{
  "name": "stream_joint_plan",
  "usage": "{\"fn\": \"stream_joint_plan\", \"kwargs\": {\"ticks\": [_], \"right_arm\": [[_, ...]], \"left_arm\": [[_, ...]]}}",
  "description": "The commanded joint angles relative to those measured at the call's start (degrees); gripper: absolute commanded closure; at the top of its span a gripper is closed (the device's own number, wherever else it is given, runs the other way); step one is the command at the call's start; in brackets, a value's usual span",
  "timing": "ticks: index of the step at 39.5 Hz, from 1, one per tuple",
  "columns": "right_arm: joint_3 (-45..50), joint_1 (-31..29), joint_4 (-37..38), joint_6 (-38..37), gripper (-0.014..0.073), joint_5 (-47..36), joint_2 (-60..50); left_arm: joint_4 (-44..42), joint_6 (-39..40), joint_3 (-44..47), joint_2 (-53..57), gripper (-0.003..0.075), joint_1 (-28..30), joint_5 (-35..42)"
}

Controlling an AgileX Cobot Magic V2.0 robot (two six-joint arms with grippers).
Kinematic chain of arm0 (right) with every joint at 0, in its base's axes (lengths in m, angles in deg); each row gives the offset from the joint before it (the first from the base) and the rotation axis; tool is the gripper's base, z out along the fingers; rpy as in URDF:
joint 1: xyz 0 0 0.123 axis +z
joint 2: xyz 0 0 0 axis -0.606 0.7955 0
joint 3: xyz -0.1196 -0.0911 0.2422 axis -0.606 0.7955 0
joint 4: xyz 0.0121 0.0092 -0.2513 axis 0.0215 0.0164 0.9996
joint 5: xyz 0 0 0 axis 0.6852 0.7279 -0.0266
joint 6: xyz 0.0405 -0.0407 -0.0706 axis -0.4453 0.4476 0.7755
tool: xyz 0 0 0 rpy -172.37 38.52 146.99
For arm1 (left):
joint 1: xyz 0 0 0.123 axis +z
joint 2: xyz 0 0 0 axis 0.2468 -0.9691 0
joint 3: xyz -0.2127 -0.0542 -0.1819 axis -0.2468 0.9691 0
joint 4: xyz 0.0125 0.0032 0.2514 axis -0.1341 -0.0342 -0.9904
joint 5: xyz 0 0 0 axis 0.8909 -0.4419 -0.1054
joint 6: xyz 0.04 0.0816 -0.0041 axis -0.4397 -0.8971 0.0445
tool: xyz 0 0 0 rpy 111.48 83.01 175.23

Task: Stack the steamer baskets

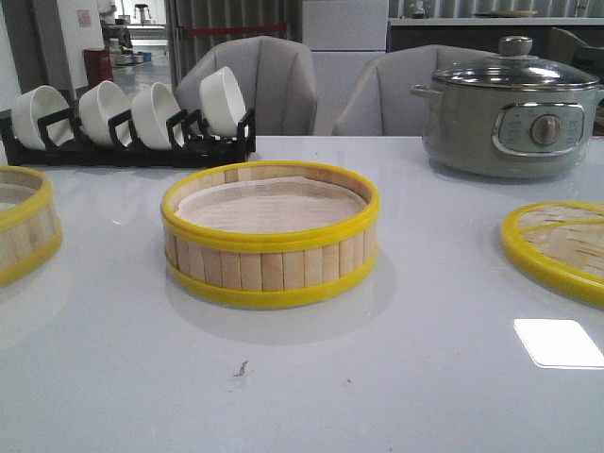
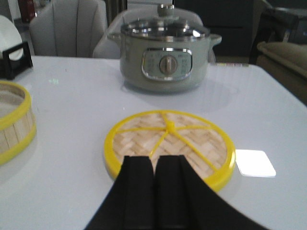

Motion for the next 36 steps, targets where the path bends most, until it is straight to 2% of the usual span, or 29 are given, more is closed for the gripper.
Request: {"fn": "stream_joint_plan", "kwargs": {"ticks": [1,4,8,13,17,19,26,31,36], "right_arm": [[-0.9,-0.3,0.7,0.0,0.0543,-10.8,-1.2],[-1.6,-0.2,0.7,-0.8,0.0543,-11.9,-1.2],[-5.5,-0.1,0.4,-4.2,0.0543,-9.1,-1.2],[-15.5,-0.1,0.8,-4.5,0.0543,1.3,1.8],[-24.5,-0.1,2.4,-3.9,0.0543,5.5,9.2],[-31.6,-0.1,2.6,-3.9,0.0543,7.5,18.0],[-47.3,-0.1,2.6,-3.9,0.0543,19.2,37.1],[-53.8,-0.1,2.6,-3.9,0.0543,25.3,43.9],[-55.2,-0.1,2.6,-3.9,0.0543,23.1,46.0]], "left_arm": [[-0.5,0.0,-1.5,0.4,0.0626,0.1,3.6],[-0.5,0.0,-1.5,0.4,0.0626,0.1,3.6],[-0.5,0.0,-1.5,0.4,0.0626,0.1,3.6],[-0.5,0.0,-1.5,0.4,0.0626,0.1,3.6],[-0.5,0.0,-1.5,0.4,0.0626,0.1,4.0],[-0.5,0.0,-1.5,0.4,0.0626,0.1,4.2],[-0.4,0.0,-1.5,0.4,0.0626,0.1,2.1],[-0.4,0.0,-1.5,0.4,0.0626,0.1,1.2],[-0.4,0.0,-1.5,0.4,0.0626,0.1,1.2]]}}
